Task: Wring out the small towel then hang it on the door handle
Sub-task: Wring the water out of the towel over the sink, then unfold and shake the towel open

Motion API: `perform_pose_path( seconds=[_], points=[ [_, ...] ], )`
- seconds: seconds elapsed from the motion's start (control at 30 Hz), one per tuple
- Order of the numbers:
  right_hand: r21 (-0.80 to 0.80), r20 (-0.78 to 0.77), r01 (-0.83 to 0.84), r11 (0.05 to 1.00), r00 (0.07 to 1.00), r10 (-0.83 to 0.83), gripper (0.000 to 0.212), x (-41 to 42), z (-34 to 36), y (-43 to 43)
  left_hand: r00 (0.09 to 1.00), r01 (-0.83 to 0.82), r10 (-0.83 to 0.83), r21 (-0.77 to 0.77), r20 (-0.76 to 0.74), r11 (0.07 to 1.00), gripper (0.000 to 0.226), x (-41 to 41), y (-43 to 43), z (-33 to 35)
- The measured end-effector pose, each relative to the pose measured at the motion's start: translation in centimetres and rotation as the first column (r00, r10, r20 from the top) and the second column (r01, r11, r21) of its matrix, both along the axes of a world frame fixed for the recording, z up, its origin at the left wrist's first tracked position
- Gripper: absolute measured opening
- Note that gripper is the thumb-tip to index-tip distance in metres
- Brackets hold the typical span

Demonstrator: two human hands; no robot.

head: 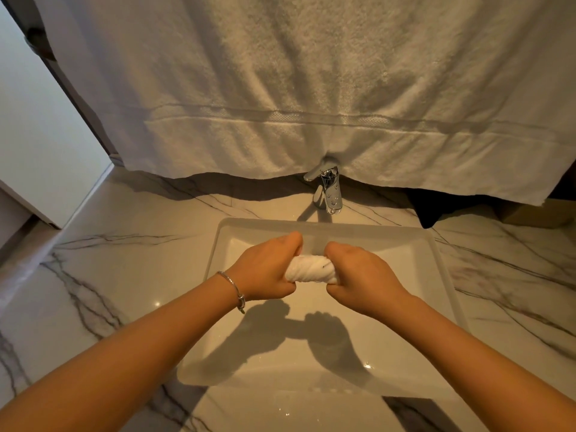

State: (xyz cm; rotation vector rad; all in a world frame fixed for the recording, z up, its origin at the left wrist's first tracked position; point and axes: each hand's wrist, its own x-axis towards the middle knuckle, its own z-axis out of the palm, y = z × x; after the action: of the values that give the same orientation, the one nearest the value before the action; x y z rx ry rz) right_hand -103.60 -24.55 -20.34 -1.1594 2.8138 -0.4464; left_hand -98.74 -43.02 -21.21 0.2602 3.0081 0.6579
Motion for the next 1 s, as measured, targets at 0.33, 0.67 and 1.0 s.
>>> perform_pose_path(
  seconds=[0.33,0.67,1.0],
  points=[
    [-0.236,0.330,-0.077,0.969,0.931,0.155,0.035,-0.6,2.3,2.5,0.961,0.004,0.012,0.057,-0.276,0.998,0.035,1.6,-1.4,1.3],
    [-0.234,-0.098,-0.066,0.970,0.994,0.044,0.035,-0.7,2.8,3.1,0.953,-0.275,0.137,0.584,0.270,0.764,0.033,2.2,-1.6,2.9],
    [-0.268,0.194,-0.098,0.958,0.969,0.153,0.028,-0.5,4.6,3.4,0.885,-0.447,0.243,0.582,0.396,0.680,0.013,2.1,-0.2,3.9]
  ],
)
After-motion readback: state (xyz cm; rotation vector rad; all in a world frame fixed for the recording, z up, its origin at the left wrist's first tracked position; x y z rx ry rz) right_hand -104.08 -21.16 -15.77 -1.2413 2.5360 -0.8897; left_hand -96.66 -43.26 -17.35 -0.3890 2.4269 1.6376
